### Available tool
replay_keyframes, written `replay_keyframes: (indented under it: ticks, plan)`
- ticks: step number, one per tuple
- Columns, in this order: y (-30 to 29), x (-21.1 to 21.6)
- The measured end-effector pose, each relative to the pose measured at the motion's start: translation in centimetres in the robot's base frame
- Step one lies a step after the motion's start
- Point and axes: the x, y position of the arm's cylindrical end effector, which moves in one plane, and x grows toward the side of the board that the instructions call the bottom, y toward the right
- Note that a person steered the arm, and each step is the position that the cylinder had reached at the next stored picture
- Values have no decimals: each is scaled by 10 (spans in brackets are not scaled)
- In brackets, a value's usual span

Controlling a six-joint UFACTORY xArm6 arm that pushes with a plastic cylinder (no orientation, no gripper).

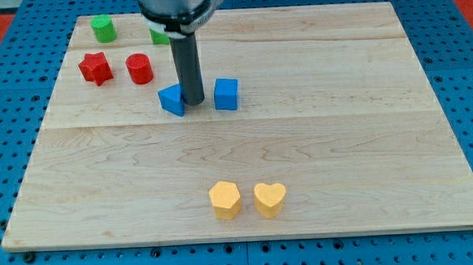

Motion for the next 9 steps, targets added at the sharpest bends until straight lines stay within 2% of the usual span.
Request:
replay_keyframes:
  ticks: [1,3,5,6,7,9]
  plan:
    - [15,0]
    - [5,23]
    - [-45,50]
    - [-77,40]
    - [-21,2]
    - [-7,-5]
